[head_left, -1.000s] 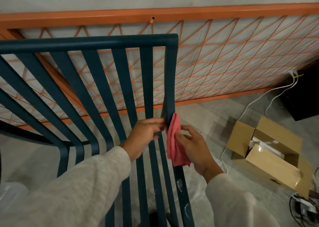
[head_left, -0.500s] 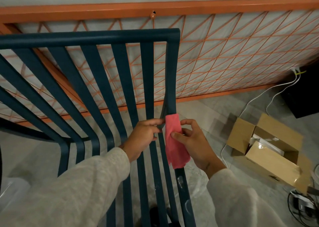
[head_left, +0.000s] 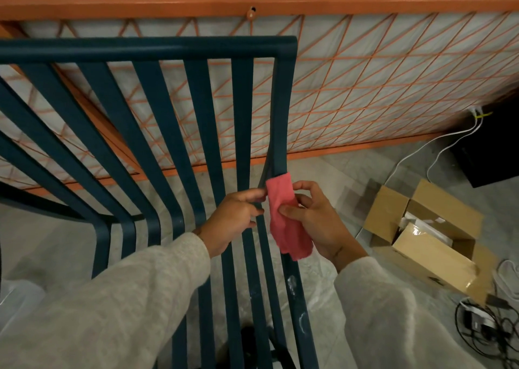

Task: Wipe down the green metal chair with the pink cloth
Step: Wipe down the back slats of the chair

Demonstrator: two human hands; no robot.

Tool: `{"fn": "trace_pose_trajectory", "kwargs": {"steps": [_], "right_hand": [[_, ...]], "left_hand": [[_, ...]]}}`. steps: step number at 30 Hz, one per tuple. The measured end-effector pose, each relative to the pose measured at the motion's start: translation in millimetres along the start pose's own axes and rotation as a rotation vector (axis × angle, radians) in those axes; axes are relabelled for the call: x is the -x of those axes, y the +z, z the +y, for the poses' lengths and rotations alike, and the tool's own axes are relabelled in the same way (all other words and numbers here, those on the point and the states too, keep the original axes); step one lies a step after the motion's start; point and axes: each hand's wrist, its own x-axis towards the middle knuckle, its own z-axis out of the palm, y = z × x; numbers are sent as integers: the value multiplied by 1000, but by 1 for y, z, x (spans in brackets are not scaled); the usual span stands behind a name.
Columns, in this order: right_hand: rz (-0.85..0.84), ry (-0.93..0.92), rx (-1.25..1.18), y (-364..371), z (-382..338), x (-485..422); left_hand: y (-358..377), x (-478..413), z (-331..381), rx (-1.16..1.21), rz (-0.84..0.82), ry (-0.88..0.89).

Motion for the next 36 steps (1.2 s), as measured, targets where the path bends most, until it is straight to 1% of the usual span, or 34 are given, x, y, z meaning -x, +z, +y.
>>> {"fn": "trace_pose_trajectory", "kwargs": {"steps": [3, 7, 12, 14, 17, 19, 21, 23, 26, 28, 30, 32, 34, 36], "right_hand": [[56, -26, 24, 8, -8, -6], [72, -4, -96, 16, 5, 0], [-82, 71, -234, -4, 19, 13], [-79, 81, -182, -6, 16, 13], [30, 49, -21, 2, 5, 2], [74, 21, -11, 9, 0, -3], [78, 5, -48, 14, 3, -1], [59, 17, -83, 12, 12, 6], [-41, 61, -180, -4, 20, 12], [-88, 82, -183, -11, 17, 13], [-55, 67, -114, -7, 8, 10], [40, 47, -38, 3, -1, 4], [108, 23, -17, 13, -3, -1], [96, 3, -42, 16, -1, -1]], "left_hand": [[2, 3, 2, 35, -20, 5], [0, 2, -3, 5, -22, 3], [-1, 5, -10, -47, -22, -1], [0, 5, -11, -54, -28, -5], [1, 5, -12, -58, -34, 0], [1, 4, -13, -49, -37, -2], [1, 3, -15, -53, -35, -4], [1, 4, -16, -65, -28, -5], [2, 7, -15, -70, -44, -25], [3, 10, -16, -58, -65, -42], [3, 12, -16, -47, -78, -52], [5, 13, -17, -34, -89, -51], [6, 15, -18, -23, -81, -54], [7, 15, -20, -8, -72, -60]]}}
